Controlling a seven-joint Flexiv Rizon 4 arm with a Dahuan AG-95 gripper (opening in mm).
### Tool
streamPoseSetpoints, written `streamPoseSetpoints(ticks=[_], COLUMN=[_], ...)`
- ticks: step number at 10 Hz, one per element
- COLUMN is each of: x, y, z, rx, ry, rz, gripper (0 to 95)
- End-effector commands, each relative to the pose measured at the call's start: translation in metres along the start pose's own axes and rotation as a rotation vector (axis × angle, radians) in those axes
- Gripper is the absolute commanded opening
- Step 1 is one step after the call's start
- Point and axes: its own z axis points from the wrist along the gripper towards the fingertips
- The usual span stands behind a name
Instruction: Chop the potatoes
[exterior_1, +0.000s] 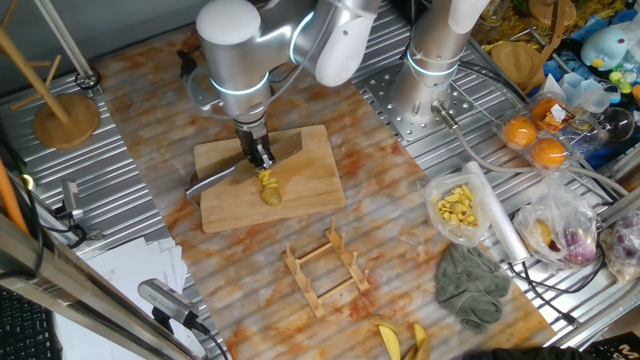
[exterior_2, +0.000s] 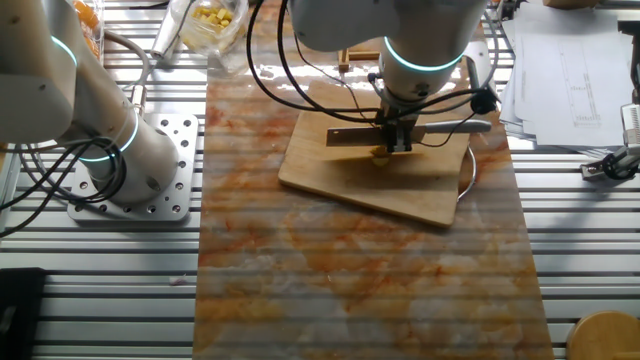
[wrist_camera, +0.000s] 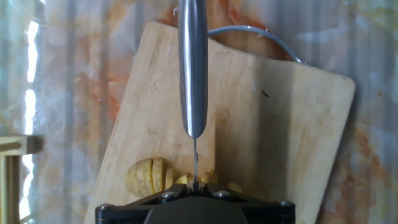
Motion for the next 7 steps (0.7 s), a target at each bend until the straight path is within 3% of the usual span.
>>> streamPoseSetpoints(ticks=[1, 3, 5, 7], x=[-0.002, -0.003, -0.006, -0.005], y=[-0.001, -0.001, 0.001, 0.002], z=[0.006, 0.010, 0.022, 0.023], rx=[-0.003, -0.005, -0.007, -0.005], ry=[-0.005, -0.006, -0.024, -0.028], rz=[0.004, 0.008, 0.019, 0.015], gripper=[0.0, 0.0, 0.0, 0.0])
